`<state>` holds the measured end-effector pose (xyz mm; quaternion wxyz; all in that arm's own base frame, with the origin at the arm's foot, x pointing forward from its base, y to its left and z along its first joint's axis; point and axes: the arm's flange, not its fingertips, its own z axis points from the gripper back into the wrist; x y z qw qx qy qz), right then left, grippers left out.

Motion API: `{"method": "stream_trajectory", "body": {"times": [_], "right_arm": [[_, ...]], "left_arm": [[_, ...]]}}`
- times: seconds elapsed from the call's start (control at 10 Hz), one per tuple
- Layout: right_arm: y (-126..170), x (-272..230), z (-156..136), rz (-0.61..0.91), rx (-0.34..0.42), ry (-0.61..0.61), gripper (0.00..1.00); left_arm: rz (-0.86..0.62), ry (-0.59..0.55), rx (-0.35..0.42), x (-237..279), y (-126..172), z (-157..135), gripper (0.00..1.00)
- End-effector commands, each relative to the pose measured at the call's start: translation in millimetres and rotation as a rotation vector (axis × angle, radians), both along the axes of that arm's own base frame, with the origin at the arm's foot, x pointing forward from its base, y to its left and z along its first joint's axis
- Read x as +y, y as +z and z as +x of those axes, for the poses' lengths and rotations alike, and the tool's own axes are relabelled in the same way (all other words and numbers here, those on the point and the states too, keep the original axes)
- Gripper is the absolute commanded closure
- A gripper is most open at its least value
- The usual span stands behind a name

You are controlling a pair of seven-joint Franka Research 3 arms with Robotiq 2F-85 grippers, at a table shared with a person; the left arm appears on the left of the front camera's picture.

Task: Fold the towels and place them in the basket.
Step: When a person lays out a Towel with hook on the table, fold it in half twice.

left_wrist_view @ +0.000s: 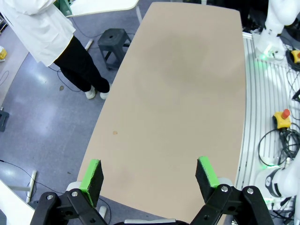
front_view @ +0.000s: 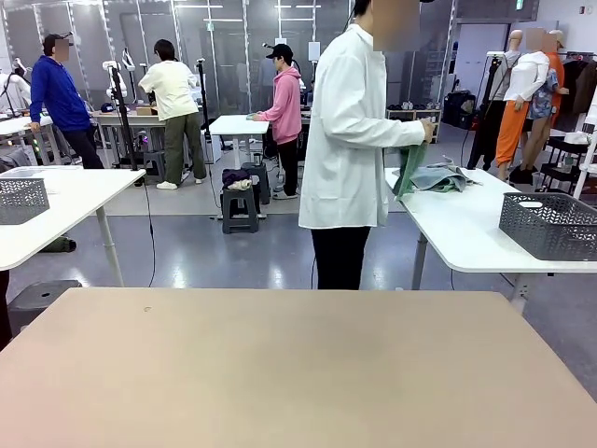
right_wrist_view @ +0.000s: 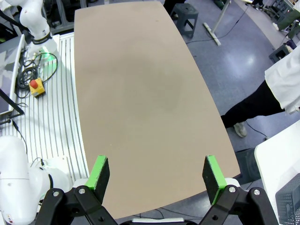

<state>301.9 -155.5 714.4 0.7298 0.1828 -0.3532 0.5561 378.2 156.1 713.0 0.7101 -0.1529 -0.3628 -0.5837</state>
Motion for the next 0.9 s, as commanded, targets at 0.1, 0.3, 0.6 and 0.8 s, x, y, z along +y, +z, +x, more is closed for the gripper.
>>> {"method": "stream_trajectory", "body": {"times": [0.1, 0.3, 0.6, 0.8], "right_arm": [[-0.6, 1.2, -1.5, 0.006, -0.007, 0.004, 0.0], [-0.6, 1.2, -1.5, 0.006, -0.007, 0.004, 0.0], [-0.6, 1.2, -1.5, 0.006, -0.007, 0.004, 0.0], [-0.6, 1.2, -1.5, 0.006, -0.007, 0.004, 0.0]], "left_arm": [[-0.007, 0.0, -0.004, 0.2, 0.7, -0.5, 0.0], [-0.007, 0.0, -0.004, 0.2, 0.7, -0.5, 0.0], [-0.007, 0.0, -0.004, 0.2, 0.7, -0.5, 0.0], [-0.007, 0.0, -0.004, 0.2, 0.7, -0.5, 0.0]]}}
